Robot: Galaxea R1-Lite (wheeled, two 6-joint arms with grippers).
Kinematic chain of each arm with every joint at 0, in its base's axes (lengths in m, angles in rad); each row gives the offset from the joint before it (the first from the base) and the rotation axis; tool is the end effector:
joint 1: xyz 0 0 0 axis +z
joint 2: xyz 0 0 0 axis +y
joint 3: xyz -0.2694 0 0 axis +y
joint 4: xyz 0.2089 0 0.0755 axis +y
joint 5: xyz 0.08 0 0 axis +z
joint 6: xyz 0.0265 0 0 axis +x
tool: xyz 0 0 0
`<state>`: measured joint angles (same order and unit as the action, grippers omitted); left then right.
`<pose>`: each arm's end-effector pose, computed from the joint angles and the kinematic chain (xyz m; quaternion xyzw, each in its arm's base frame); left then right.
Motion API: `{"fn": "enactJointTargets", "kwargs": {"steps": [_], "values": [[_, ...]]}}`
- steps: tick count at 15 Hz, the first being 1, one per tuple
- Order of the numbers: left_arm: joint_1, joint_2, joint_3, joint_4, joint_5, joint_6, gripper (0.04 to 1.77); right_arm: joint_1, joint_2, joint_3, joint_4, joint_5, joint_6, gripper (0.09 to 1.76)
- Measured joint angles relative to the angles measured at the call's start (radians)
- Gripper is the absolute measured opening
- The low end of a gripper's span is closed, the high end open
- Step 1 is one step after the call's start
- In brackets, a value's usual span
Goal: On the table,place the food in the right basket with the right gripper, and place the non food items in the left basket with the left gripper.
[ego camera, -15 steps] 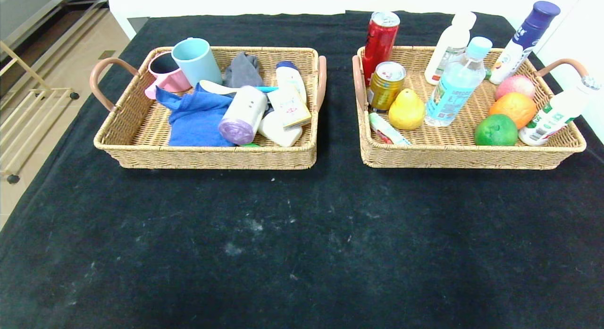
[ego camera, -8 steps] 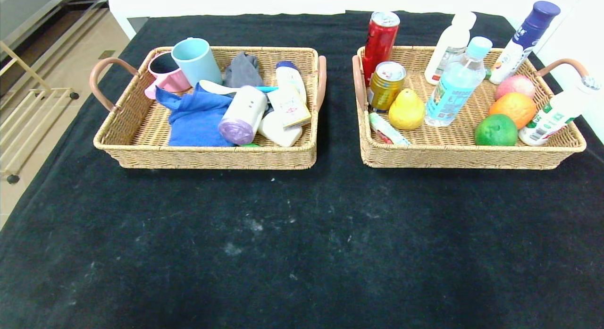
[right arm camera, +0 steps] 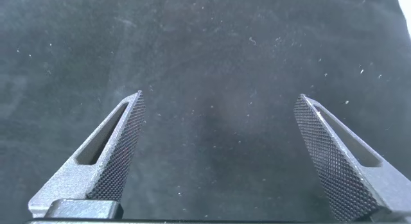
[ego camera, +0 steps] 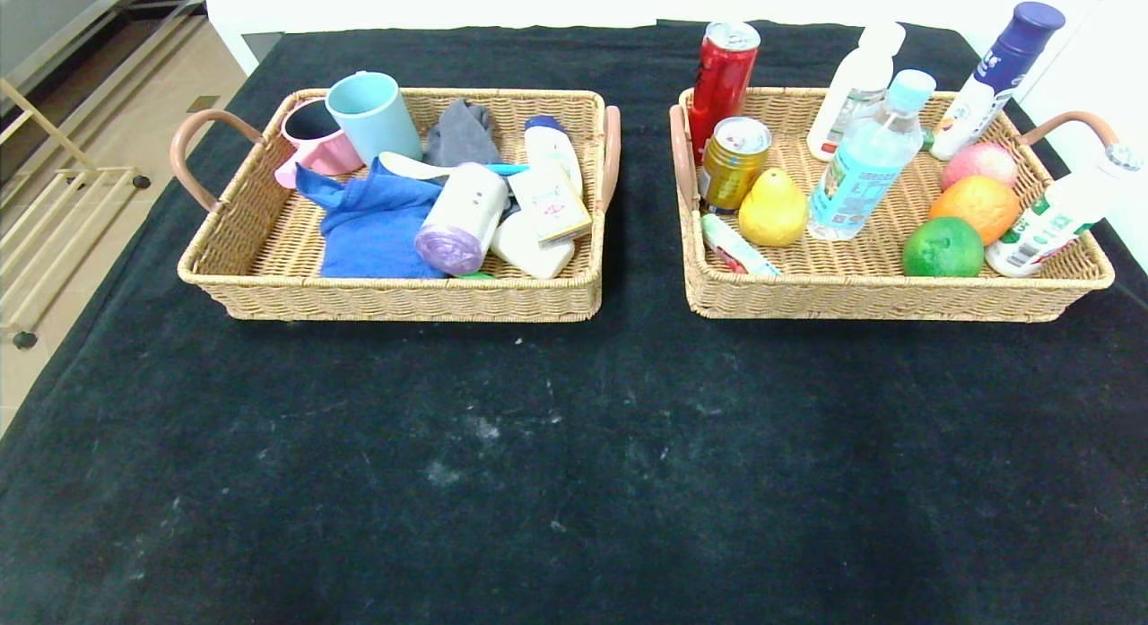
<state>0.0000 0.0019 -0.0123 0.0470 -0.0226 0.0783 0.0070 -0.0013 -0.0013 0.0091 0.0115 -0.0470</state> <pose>0.0451 -0.0006 0.0743 0.0389 0.0178 -0.0120 0.9990 0.0458 0.0006 0.0750 -0.0235 0.0030 0.0093 0.9997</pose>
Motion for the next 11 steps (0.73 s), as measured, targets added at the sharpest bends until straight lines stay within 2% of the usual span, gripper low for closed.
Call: {"fn": "enactJointTargets", "kwargs": {"steps": [4,7,11], "values": [[0.000,-0.002,0.003,-0.009,0.004,-0.003,1.72,0.001,0.000,0.001,0.001,-0.012,0.033,1.70],[0.000,-0.003,0.005,-0.029,0.020,-0.087,1.72,-0.002,0.000,0.001,0.002,-0.023,0.050,1.70],[0.000,-0.003,0.009,-0.042,0.024,-0.101,1.72,-0.002,0.000,0.001,0.002,-0.024,0.050,1.70]]}}
